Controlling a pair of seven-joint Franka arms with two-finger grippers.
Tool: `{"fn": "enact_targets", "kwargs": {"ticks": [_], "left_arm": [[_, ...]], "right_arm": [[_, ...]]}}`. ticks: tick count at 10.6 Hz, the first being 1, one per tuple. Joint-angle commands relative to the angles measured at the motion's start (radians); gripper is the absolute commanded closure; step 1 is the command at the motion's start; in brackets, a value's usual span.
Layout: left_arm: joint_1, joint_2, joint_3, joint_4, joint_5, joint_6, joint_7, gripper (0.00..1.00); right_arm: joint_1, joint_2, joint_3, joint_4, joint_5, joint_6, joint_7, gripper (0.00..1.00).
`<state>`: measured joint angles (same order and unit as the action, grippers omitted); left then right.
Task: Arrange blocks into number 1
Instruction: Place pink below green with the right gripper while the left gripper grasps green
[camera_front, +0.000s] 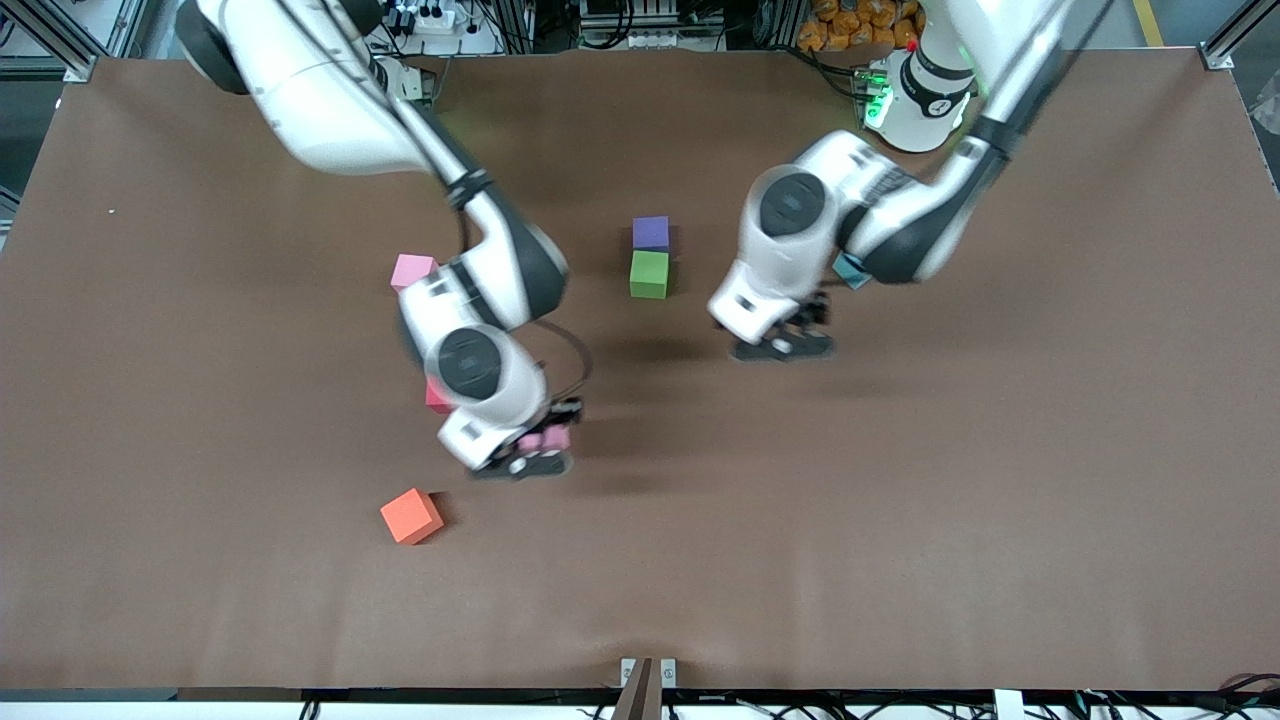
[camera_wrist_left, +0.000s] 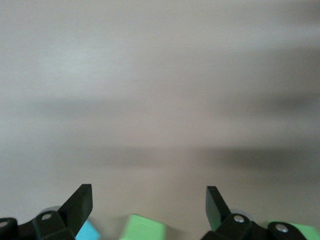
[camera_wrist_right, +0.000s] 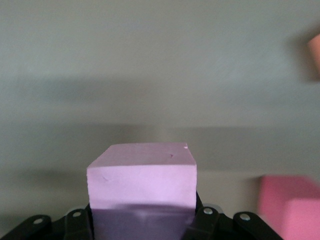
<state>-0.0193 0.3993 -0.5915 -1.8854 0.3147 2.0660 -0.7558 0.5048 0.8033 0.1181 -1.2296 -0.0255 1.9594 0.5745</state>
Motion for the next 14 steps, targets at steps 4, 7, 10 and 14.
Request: {"fn": "enact_targets", "kwargs": {"ticks": [4,7,10,14], "left_arm": [[0.071,-0.129,-0.12,-0.397,0.006,0.256,0.02,0.0],[0.093,-0.158,-0.175,-0.452,0.006,0.269,0.029,0.0],[0.12,-0.157,-0.189,-0.544,0.02,0.411,0.041,0.0],[0.125,-0.152,-0.188,-0.586,0.024,0.47,0.064,0.0]], "right_arm": [[0.179,-0.032,-0.008,-0.278,-0.007,0.288,0.209,1.0],[0.216,-0.055,-0.002,-0.346,0.004,0.328,0.309,1.0],[0.215,-0.146,0.018,-0.479,0.024,0.355,0.32,1.0],[0.228,-0.168,0.034,-0.499,0.061,0.366,0.321,1.0]]}}
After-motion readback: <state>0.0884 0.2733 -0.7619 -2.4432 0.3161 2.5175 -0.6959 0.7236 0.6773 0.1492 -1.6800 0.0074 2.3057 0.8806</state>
